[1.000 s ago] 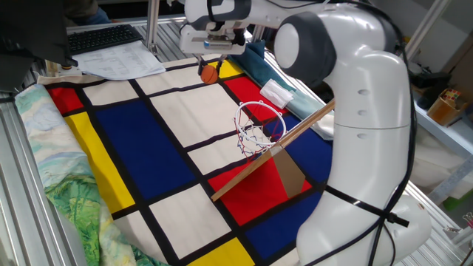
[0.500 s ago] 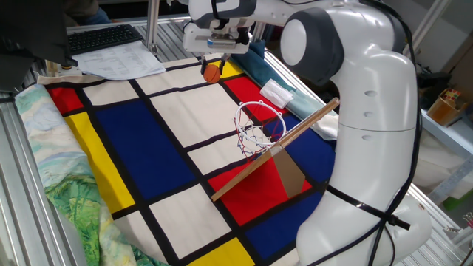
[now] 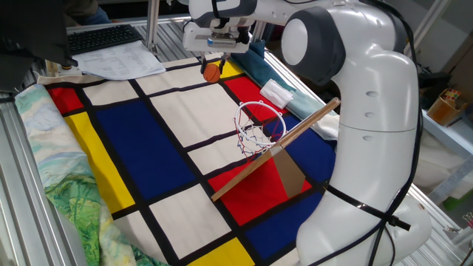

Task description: Grab a basketball, release it and shoot it into the basket

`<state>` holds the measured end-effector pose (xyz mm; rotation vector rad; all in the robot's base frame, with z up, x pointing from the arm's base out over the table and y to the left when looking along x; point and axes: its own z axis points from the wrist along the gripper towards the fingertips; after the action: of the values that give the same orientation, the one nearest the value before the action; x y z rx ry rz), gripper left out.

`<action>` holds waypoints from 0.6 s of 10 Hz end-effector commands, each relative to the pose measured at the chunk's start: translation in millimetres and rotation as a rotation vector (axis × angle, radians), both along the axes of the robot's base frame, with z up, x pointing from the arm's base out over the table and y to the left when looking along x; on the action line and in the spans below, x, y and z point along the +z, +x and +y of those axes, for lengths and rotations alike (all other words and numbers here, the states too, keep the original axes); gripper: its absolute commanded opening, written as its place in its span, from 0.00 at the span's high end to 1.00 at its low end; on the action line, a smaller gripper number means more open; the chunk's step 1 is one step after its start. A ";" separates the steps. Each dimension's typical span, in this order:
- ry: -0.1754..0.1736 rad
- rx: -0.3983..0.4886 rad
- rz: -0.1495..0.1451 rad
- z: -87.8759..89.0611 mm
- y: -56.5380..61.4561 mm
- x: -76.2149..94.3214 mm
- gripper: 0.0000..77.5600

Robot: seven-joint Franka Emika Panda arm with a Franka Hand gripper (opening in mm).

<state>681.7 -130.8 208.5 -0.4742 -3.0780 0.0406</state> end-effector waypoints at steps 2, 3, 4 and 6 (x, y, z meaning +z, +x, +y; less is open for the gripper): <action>-0.019 0.019 -0.056 -0.6 0.7 2.1 0.98; -0.044 0.018 -0.079 -0.6 0.7 2.1 0.98; -0.059 0.030 -0.080 -0.6 0.7 2.1 0.98; -0.055 0.041 -0.120 -0.6 0.7 2.1 0.98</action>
<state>681.7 -130.9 208.4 -0.4743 -3.0780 0.0406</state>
